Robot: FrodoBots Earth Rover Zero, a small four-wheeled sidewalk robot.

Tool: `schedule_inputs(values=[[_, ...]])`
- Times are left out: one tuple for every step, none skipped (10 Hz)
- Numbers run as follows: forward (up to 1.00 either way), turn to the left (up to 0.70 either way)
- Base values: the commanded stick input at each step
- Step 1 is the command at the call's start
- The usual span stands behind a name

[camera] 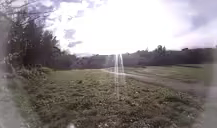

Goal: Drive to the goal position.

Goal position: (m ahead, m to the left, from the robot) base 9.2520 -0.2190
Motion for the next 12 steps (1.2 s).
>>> schedule_inputs(values=[[0.04, 0.0], [0.05, 0.0], [0.05, 0.0], [0.05, 0.0], [0.05, 0.0], [0.05, 0.0], [0.04, 0.0], [0.05, 0.0], [0.05, 0.0], [0.05, 0.0], [0.05, 0.0], [0.05, 0.0]])
